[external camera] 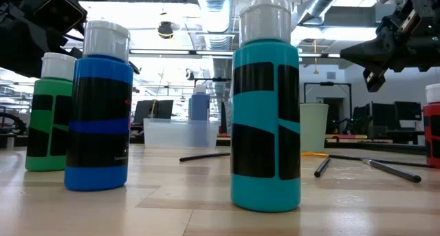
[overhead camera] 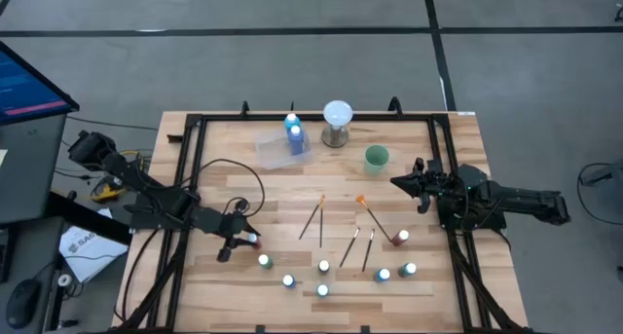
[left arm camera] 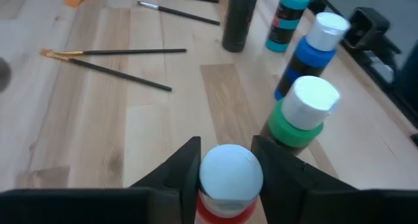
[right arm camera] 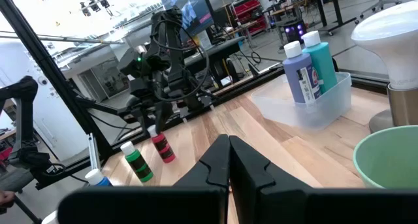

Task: Pick & Place Paint Supplies
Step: Put the left small red paint bottle into the transparent bin, then put the small green paint bottle into the transparent bin

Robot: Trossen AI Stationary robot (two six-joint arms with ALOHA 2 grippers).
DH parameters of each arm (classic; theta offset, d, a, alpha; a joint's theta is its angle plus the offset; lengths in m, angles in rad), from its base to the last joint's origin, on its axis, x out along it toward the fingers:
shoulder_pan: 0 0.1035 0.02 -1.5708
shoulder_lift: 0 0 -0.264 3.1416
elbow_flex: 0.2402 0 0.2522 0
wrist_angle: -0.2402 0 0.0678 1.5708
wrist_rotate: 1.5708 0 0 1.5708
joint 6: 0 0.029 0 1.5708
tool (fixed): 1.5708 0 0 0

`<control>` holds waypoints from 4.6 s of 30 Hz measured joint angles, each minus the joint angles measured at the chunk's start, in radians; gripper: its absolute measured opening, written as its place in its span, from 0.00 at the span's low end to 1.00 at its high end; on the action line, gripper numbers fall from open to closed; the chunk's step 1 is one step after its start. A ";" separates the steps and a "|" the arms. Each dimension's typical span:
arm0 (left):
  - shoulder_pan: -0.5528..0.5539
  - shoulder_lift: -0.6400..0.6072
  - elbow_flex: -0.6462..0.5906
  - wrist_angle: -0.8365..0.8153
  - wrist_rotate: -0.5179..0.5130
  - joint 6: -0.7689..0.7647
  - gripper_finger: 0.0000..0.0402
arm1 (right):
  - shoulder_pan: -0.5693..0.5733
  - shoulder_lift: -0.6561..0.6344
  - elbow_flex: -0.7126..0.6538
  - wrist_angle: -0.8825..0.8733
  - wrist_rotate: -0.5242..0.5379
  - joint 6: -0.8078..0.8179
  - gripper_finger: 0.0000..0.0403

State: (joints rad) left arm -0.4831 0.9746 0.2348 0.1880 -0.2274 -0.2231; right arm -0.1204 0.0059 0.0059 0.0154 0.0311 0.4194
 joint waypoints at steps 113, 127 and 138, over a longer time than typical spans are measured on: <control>0.986 0.180 0.357 0.277 0.243 0.296 0.60 | 0.000 0.000 0.000 0.000 0.000 -0.008 0.00; 0.395 -0.194 0.358 0.122 0.362 0.178 0.60 | 0.000 0.000 0.000 0.000 0.000 -0.010 0.00; -0.009 -0.016 0.357 0.051 0.122 0.236 0.63 | 0.000 0.000 0.000 0.000 0.000 -0.009 0.00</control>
State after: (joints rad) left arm -0.4918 0.9586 0.5922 0.2388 -0.1051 0.0132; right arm -0.1200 0.0060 0.0059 0.0154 0.0311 0.4104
